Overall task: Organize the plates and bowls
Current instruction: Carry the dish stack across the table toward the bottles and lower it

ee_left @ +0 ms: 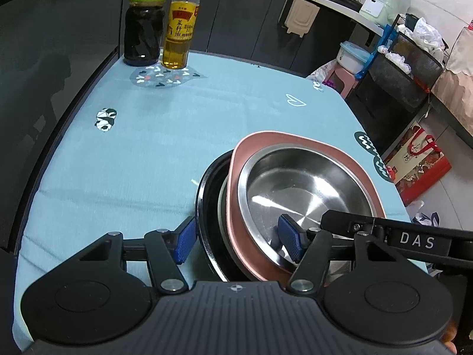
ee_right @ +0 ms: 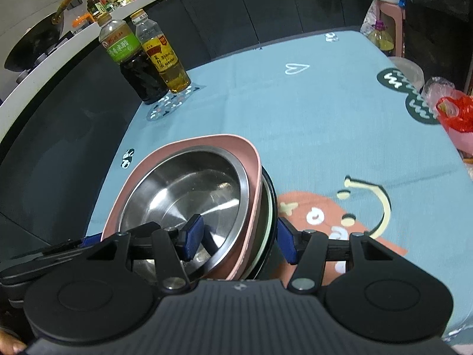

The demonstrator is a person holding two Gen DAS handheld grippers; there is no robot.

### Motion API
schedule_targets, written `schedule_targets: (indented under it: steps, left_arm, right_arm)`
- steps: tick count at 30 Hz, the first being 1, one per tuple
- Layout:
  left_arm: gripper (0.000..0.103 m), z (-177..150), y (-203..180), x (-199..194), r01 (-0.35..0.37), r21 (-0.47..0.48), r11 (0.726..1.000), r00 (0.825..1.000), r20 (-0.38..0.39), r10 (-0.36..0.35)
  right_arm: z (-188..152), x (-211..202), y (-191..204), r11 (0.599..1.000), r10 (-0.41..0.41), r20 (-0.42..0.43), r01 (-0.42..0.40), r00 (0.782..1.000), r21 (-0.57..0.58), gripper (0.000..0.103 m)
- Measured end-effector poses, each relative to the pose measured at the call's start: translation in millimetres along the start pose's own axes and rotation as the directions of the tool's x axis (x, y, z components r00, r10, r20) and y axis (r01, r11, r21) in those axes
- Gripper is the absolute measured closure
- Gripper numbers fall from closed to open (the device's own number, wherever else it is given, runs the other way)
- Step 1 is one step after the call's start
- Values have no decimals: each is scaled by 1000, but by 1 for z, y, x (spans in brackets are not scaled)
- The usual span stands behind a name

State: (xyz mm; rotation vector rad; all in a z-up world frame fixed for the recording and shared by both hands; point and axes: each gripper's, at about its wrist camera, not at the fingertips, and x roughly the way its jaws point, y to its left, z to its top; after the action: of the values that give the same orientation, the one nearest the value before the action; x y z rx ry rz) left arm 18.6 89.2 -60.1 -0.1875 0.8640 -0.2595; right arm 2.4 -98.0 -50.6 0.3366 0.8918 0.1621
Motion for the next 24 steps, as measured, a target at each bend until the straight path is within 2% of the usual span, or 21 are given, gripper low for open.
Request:
schedule_targets:
  steps: [12,24]
  left_arm:
    - [46,24,-8,8,3,11,1000,1000,29,-3]
    - [46,74,-13,41,19,14,1000,997,81,-20]
  right_arm:
    - [21,2,-2,1000,-11,37,12,999,-7,51]
    - [72,21,-9,999,-29,91,30,995,-13,51]
